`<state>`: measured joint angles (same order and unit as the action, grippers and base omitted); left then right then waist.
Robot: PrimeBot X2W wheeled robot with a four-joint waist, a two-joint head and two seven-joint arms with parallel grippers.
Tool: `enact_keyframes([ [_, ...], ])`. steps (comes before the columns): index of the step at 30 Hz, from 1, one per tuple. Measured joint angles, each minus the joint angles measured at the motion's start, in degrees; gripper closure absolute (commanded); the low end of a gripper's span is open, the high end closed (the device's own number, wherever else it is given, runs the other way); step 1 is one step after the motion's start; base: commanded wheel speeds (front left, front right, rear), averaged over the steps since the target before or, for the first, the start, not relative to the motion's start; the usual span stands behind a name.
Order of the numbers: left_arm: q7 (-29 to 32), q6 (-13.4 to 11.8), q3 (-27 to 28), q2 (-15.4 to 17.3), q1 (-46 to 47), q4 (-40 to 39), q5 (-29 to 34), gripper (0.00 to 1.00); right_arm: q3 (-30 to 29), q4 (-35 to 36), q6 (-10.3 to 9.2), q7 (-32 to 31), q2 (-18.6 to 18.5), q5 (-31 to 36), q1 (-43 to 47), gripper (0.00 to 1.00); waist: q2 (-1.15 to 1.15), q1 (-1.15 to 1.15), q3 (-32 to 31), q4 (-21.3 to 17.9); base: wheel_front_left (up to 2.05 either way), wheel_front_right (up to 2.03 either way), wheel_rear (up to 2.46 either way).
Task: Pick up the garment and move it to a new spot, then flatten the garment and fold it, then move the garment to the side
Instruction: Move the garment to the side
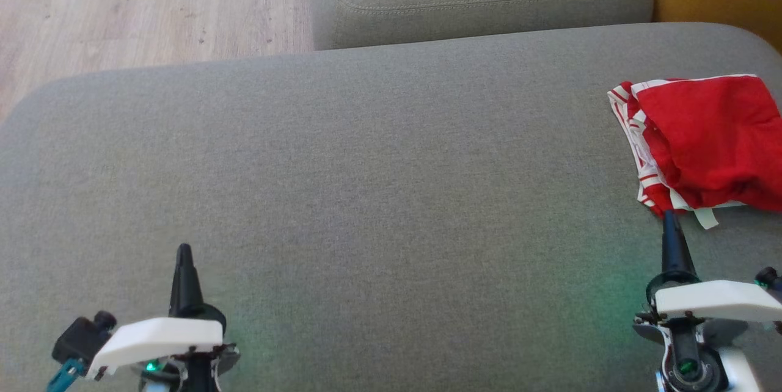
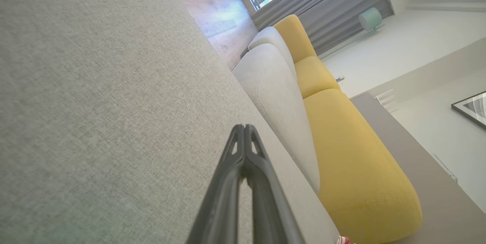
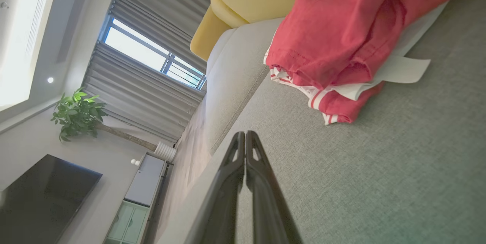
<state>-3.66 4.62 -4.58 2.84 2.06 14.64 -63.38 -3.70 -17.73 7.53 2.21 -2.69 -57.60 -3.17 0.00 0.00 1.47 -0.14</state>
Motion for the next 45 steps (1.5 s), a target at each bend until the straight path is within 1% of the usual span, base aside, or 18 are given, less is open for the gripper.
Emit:
enact_keyframes([
  [42, 6.76, 1.52, 5.97, 0.02, 0.85, 0.79, -22.14, 1.00, -2.77, 0.93, 0.00, -6.20, 0.01, -25.75, -0.04, 1.00, 0.00, 0.00, -0.99, 0.10, 0.00, 0.00, 0.00],
  [45, 7.14, 1.93, 6.45, 0.03, 1.03, 0.85, -23.90, 1.00, -3.00, 0.98, 0.00, -6.42, 0.01, -27.57, -0.04, 1.00, 0.00, 0.00, -1.06, 0.11, 0.00, 0.00, 0.00],
])
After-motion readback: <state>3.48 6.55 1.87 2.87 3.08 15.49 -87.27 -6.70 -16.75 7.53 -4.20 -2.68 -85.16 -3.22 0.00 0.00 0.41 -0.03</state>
